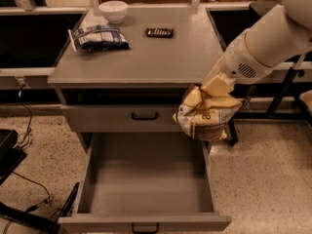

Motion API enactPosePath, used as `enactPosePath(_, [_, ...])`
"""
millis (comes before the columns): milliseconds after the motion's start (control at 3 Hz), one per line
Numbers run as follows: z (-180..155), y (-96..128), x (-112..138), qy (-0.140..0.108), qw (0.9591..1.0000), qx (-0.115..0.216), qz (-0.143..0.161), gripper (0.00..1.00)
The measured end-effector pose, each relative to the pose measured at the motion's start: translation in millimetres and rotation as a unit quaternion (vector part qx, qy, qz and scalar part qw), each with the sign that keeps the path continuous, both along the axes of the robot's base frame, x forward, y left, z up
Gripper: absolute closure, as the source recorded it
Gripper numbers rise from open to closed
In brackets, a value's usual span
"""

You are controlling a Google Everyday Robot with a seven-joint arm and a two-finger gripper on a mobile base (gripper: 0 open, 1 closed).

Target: Pick brown chip bag from middle drawer and place on counter

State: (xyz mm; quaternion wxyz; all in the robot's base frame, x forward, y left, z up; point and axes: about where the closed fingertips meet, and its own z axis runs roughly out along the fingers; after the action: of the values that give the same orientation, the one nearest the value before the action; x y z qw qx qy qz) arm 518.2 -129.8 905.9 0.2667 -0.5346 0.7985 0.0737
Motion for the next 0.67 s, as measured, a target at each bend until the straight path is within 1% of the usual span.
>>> enactPosePath(333, [-0.5, 0.4, 0.3, 0.000, 1.0000, 0.000, 0.000, 1.00])
enactPosePath(667, [24.8, 4.0, 6.5, -0.012, 0.9992, -0.038, 0.008, 1.00])
